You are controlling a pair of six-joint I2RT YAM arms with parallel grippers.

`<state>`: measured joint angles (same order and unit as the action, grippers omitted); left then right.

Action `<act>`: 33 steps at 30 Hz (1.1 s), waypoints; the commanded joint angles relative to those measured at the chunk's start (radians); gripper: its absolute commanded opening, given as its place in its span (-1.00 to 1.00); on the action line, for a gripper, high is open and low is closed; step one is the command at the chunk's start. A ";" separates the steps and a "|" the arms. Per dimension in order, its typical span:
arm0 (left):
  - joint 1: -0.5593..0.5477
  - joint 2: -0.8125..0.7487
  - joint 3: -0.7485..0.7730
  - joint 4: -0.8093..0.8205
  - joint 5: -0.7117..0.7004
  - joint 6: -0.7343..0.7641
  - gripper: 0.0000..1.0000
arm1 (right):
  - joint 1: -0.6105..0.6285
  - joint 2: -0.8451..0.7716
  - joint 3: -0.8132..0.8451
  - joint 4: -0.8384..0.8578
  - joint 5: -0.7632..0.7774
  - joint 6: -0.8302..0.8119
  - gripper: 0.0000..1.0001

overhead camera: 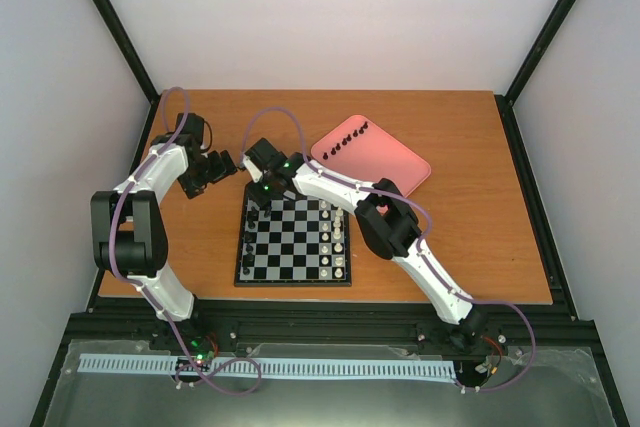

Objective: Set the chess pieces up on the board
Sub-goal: Place the chess piece on the chessboard, then pick up the chess piece from the chessboard.

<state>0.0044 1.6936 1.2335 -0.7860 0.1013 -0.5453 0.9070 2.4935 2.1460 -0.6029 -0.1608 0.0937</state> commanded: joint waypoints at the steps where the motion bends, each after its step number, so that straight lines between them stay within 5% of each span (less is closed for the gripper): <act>1: -0.002 0.010 0.032 -0.002 0.000 0.004 0.99 | 0.009 -0.049 0.030 0.002 -0.011 -0.008 -0.28; 10: -0.002 0.009 0.029 0.000 0.006 0.005 1.00 | -0.009 -0.052 0.081 -0.018 0.062 -0.009 -0.16; 22: -0.002 0.015 0.038 -0.002 0.006 0.010 0.99 | -0.013 -0.150 0.088 -0.052 0.102 -0.040 0.29; 33: -0.003 0.004 0.083 -0.027 -0.005 0.016 0.99 | -0.011 -0.253 -0.049 -0.216 0.220 0.071 0.06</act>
<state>0.0044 1.6989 1.2678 -0.7887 0.1009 -0.5449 0.8944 2.2955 2.1777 -0.7307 0.0093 0.1024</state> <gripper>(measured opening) 0.998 0.542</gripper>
